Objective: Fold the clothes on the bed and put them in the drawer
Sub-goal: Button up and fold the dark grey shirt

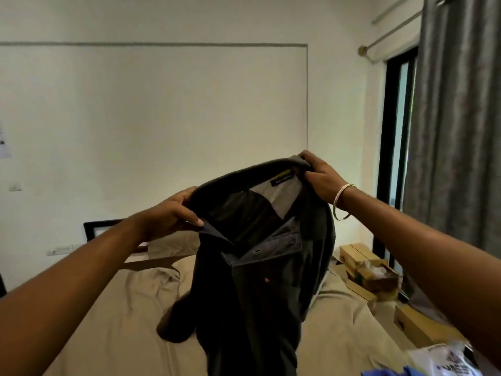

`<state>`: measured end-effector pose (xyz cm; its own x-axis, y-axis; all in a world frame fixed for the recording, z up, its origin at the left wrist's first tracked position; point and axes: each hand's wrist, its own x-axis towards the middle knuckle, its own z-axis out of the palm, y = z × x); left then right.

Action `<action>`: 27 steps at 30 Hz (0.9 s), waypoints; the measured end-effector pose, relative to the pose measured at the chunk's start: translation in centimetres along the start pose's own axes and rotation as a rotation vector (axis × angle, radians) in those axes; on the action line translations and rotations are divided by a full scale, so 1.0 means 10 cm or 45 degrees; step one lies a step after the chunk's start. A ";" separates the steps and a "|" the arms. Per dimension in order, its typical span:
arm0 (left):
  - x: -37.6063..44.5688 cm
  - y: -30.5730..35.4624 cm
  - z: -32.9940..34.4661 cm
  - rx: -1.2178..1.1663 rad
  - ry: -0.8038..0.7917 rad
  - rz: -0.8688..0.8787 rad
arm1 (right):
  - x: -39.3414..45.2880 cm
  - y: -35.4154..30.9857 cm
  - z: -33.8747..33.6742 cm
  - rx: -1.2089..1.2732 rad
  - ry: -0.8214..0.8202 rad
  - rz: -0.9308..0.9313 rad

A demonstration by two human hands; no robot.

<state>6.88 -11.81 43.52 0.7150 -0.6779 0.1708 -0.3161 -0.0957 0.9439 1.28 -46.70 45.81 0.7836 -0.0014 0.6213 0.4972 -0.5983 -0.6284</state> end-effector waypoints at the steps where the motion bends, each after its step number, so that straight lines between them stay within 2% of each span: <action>1: 0.00 0.03 0.00 0.142 0.018 0.006 | 0.00 -0.03 -0.02 0.066 -0.029 0.054; 4: 0.02 0.06 0.00 0.707 0.196 0.105 | -0.06 -0.05 -0.11 0.235 -0.224 0.166; 6: 0.04 0.03 -0.01 0.973 0.436 0.169 | -0.10 -0.01 -0.16 0.098 -0.250 0.086; 7: 0.06 0.01 0.00 0.999 0.525 0.192 | -0.12 0.02 -0.15 0.021 -0.193 0.051; 9: 0.09 0.00 0.07 0.831 0.547 0.142 | -0.15 0.05 -0.10 -0.026 -0.056 0.034; 11: 0.09 0.03 0.13 0.506 0.455 0.054 | -0.17 0.07 0.00 -0.098 0.053 0.001; 14: 0.02 0.07 0.11 0.002 0.041 -0.071 | -0.21 0.11 0.12 -0.168 0.109 0.074; 16: -0.05 0.03 0.07 -0.045 -0.198 -0.125 | -0.26 0.11 0.13 0.088 0.051 0.222; 17: -0.07 0.01 0.06 0.081 -0.249 -0.124 | -0.27 0.12 0.11 0.271 -0.014 0.270; 18: -0.09 -0.03 0.06 0.272 -0.242 -0.118 | -0.29 0.14 0.08 0.388 -0.085 0.268; 20: -0.10 -0.11 0.09 0.514 -0.155 -0.096 | -0.32 0.15 0.03 0.269 -0.165 0.155; 23: -0.10 -0.21 0.20 0.439 0.036 -0.094 | -0.34 0.14 0.02 -0.056 -0.086 -0.044; 25: -0.10 -0.26 0.30 0.379 0.160 -0.052 | -0.34 0.13 0.06 -0.294 -0.040 -0.092; 26: -0.10 -0.26 0.36 0.443 0.224 -0.007 | -0.35 0.12 0.06 -0.458 -0.080 -0.096; 27: -0.09 -0.29 0.39 0.631 0.312 0.041 | -0.38 0.14 0.06 -0.567 -0.164 -0.100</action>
<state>4.72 -13.73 39.56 0.8055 -0.5026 0.3140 -0.5537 -0.4493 0.7011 -0.75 -47.08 42.29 0.8037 0.1403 0.5783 0.3706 -0.8783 -0.3019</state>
